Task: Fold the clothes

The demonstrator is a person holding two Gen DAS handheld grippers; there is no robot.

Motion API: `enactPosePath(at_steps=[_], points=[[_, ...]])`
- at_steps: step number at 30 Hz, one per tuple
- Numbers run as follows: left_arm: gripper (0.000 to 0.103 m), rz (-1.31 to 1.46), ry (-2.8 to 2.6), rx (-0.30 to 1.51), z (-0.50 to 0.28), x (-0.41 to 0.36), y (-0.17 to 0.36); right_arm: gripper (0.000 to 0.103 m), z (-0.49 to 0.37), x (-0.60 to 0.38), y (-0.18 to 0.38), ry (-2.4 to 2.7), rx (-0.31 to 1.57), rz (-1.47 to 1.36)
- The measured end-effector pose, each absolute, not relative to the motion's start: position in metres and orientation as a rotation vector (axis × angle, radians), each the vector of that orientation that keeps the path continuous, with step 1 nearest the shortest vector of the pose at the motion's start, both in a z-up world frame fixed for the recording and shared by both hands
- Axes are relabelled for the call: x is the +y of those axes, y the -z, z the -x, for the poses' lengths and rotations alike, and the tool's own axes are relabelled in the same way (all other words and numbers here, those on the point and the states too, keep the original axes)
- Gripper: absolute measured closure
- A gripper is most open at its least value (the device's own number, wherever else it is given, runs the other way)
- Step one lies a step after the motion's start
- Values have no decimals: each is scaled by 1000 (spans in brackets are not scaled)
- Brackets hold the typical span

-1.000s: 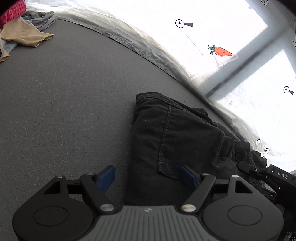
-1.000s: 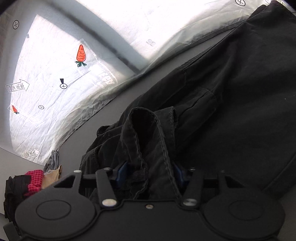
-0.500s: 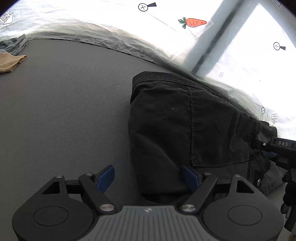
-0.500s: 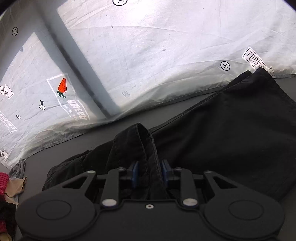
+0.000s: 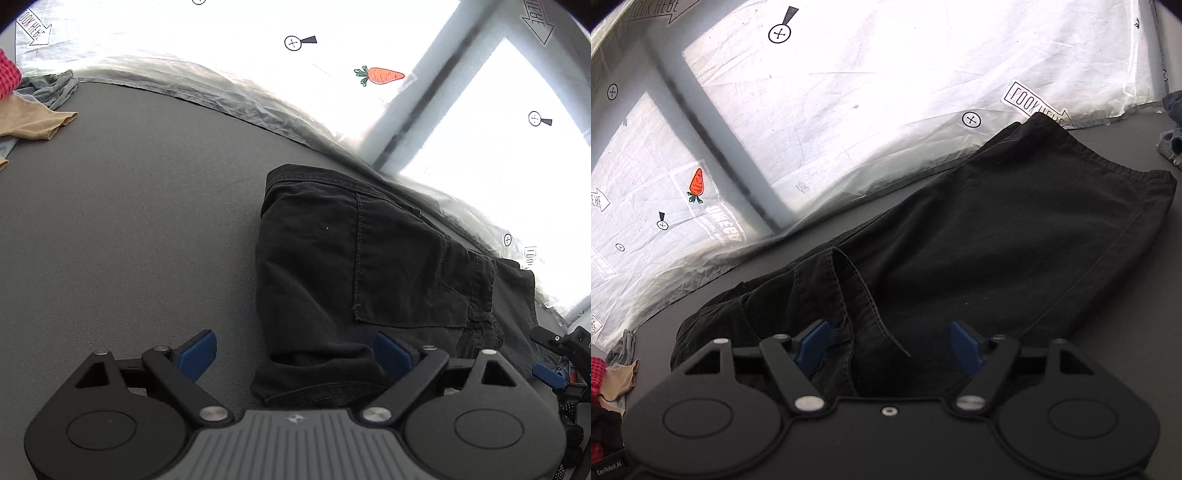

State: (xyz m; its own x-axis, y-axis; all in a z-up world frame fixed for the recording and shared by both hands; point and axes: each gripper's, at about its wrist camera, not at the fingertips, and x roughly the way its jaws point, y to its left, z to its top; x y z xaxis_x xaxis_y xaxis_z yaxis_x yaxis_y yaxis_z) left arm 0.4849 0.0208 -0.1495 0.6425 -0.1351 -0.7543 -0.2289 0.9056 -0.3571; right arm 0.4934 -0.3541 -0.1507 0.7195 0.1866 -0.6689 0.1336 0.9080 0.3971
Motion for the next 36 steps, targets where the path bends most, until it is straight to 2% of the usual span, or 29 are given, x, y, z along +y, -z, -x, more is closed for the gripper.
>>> enactPosePath(at_steps=[4,8,11,19,26,31,33,36], points=[[7,408,-22,815,-461,1,127,7,-457,-387,144,17,739,-521],[0,351,-4,752,-439,-33,109,1,-432,-419,140,70,699,-559],[0,285,-25,764,-435,-60,105,0,-418,-448,141,104,675,-578],[0,331,-58,774,-467,-97,111,0,-420,-518,160,121,642,-665],[0,295,-95,792,-534,-114,129,0,-468,-586,197,136,608,-823],[0,228,-153,853,-587,-120,149,2,-517,-612,211,192,623,-689],[0,188,-162,867,-602,-123,156,7,-534,-618,216,199,623,-649],[0,110,-165,887,-616,-131,167,21,-556,-629,225,189,608,-662]])
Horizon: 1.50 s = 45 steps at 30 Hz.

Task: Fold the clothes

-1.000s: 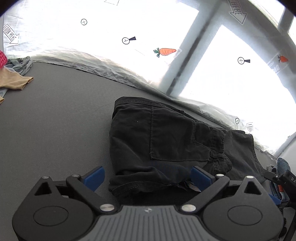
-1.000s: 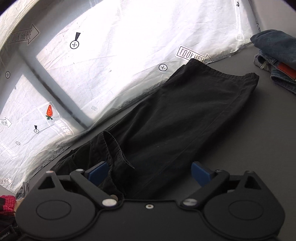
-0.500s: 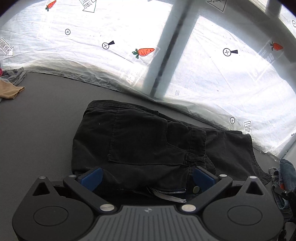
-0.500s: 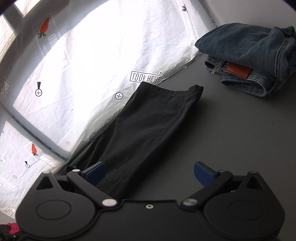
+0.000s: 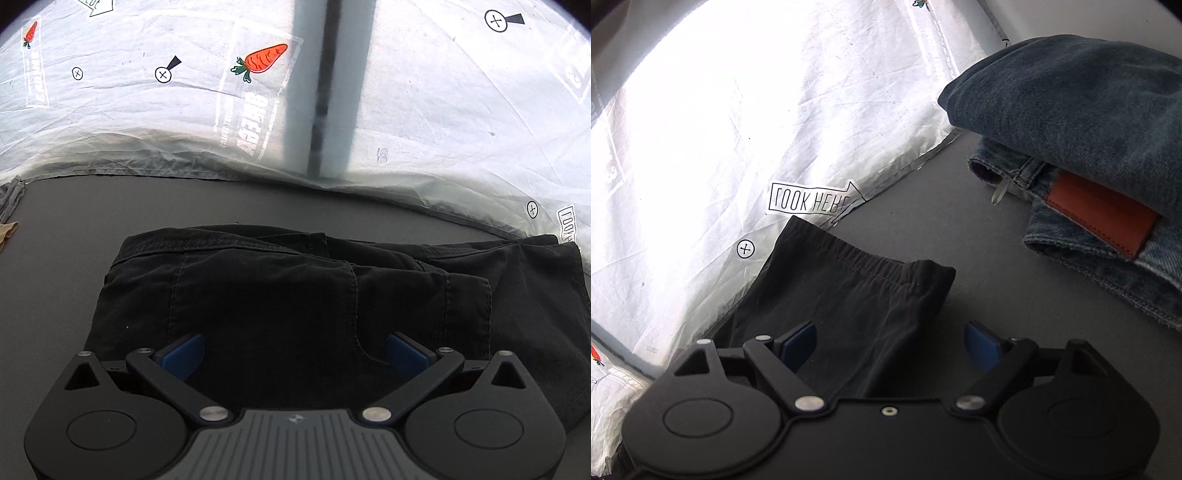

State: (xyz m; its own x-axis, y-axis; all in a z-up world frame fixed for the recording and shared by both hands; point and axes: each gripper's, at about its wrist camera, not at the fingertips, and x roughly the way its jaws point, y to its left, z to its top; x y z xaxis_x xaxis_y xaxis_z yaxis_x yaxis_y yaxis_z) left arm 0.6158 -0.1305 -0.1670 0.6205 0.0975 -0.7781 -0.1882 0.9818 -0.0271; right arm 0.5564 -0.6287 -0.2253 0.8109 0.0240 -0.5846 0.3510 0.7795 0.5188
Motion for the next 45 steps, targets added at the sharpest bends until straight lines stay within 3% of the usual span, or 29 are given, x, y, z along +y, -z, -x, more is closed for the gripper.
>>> enactPosePath(at_steps=[1,2,9,13,20,26,27,29,33,45], points=[[0,75,-167,896,-619,-134,171,34,-562,-630,227,187,604,-663],[0,29,-168,907,-623,-138,175,40,-568,-631,230,186,603,-656],[0,15,-210,952,-635,-141,189,43,-570,-634,242,245,508,-780],[0,9,-218,960,-637,-142,190,59,-562,-647,249,276,490,-942],[0,15,-215,977,-639,-139,191,53,-565,-654,257,229,470,-991],[0,12,-221,979,-639,-139,193,55,-590,-659,259,161,479,-1028],[0,11,-225,979,-639,-139,193,56,-594,-659,259,150,489,-1018],[0,9,-233,978,-639,-140,195,76,-600,-658,263,126,514,-1051],[0,11,-247,988,-641,-140,195,78,-602,-654,266,108,544,-1102],[0,38,-274,1082,-657,-134,199,80,-558,-610,284,-87,252,-1857]])
